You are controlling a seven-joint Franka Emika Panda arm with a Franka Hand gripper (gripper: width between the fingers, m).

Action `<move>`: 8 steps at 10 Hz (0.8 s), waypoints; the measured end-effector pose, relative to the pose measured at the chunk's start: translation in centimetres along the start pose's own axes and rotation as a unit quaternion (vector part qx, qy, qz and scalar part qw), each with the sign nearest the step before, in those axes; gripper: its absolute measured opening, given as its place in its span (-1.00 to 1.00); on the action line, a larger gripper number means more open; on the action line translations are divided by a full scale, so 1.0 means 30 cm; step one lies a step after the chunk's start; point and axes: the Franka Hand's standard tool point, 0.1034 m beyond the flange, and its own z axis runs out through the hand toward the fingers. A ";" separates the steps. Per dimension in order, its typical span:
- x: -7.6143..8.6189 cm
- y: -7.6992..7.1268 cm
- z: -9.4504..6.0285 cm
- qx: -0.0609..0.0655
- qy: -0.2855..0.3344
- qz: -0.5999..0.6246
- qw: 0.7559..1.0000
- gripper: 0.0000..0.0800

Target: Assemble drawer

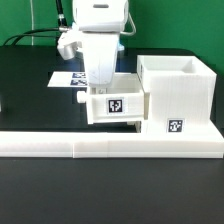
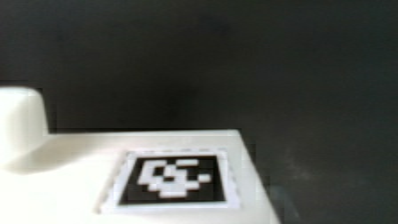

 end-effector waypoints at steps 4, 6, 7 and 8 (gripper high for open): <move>0.064 0.007 -0.008 -0.005 -0.007 -0.014 1.000 -0.89; 0.062 0.008 -0.008 -0.007 -0.007 -0.011 1.000 -0.89; 0.062 0.008 -0.008 -0.007 -0.007 -0.011 1.000 -0.89; 0.062 0.008 -0.007 -0.007 -0.007 -0.011 1.000 -0.89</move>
Offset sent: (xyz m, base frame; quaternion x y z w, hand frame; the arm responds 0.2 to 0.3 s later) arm 0.0070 0.0111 0.0064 -0.0159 -0.0182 0.0046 0.9997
